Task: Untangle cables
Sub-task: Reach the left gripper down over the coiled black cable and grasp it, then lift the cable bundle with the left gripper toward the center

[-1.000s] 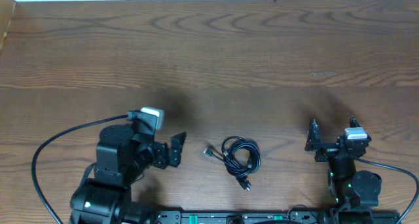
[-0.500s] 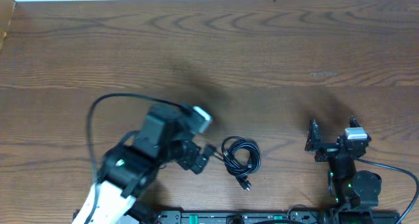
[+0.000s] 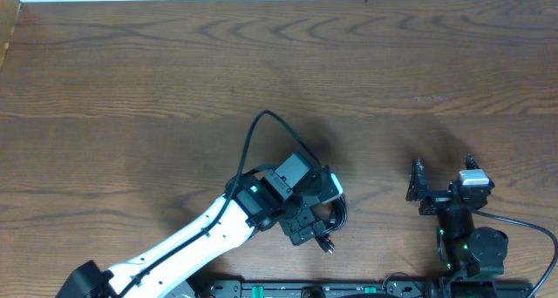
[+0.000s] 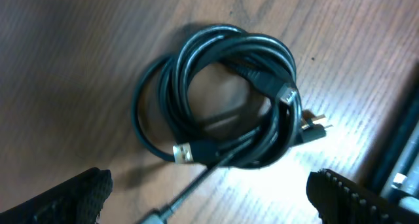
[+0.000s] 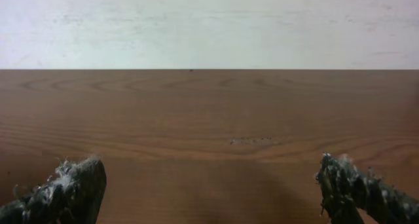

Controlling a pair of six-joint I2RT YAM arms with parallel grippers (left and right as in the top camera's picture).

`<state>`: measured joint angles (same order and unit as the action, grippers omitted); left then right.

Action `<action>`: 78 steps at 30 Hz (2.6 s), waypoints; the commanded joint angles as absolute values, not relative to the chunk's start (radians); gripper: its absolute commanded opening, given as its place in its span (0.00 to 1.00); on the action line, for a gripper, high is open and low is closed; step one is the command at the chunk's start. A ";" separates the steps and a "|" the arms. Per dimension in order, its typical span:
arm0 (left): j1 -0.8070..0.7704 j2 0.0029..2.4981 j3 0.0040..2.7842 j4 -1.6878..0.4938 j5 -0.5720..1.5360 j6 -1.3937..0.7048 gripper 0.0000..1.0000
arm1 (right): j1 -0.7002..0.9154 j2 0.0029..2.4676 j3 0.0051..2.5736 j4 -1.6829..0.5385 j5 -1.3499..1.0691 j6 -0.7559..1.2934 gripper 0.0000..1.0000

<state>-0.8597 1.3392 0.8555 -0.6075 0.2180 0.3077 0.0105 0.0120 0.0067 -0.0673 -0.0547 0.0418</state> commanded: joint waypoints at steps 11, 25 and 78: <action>-0.865 1.472 0.887 -0.397 0.190 0.426 0.99 | 0.017 0.007 0.005 -0.072 -0.051 0.051 0.99; -0.863 1.500 0.886 -0.387 0.159 0.426 0.99 | 0.017 0.007 0.005 -0.072 -0.051 0.051 0.99; -0.863 1.650 0.888 -0.327 0.075 0.435 0.08 | 0.017 0.007 0.005 -0.072 -0.051 0.051 0.99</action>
<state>-0.8623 1.7031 0.8757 -0.3233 0.0975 0.4450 0.0105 0.0120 0.0067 -0.0673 -0.0547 0.0418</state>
